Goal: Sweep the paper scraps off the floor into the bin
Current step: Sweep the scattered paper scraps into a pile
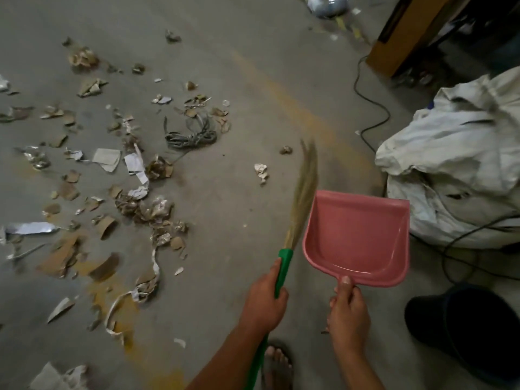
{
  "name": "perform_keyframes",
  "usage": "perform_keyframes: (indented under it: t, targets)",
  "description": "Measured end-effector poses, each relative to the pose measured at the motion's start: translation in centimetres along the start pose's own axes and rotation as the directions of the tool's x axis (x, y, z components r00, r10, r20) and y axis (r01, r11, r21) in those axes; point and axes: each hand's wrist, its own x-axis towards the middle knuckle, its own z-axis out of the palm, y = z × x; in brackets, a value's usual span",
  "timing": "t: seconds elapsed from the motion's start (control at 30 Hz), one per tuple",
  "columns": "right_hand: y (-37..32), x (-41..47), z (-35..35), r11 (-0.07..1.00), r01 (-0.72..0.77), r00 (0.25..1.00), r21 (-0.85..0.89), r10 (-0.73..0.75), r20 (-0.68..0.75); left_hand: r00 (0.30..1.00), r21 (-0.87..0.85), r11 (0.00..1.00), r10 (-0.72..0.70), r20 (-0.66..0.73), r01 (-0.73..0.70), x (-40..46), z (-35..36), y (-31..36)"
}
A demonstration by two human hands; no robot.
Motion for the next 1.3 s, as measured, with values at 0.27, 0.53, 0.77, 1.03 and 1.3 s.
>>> perform_keyframes:
  t: [0.27, 0.53, 0.77, 1.03, 1.3]
  targets:
    - [2.8, 11.2, -4.3, 0.998, -0.042, 0.998, -0.041, 0.040, -0.041, 0.918, 0.157, 0.987, -0.041, 0.394, -0.023, 10.2, 8.9, 6.3]
    - [2.8, 15.1, -1.8, 0.999, 0.016, 0.992, -0.041, -0.011, 0.127, 0.952, 0.165, 0.957, -0.265, 0.153, 0.240, 18.3, 8.0, 3.3]
    - [-0.8, 15.7, 5.4, 0.998, 0.057, 0.972, 0.006, -0.057, 0.226, 0.855, 0.004, 0.864, -0.499, -0.144, 0.504, 21.5, 0.3, -2.7]
    - [-3.2, 12.4, 9.9, 0.993, 0.122, 0.939, -0.003, -0.114, 0.325, 0.756, -0.084, 0.829, -0.542, -0.367, 0.553, 15.6, -7.4, -8.3]
    - [-4.1, 5.6, 11.8, 0.992, 0.122, 0.897, -0.041, -0.093, 0.433, 0.773, -0.179, 0.820, -0.572, -0.275, 0.543, 6.7, -6.6, -10.4]
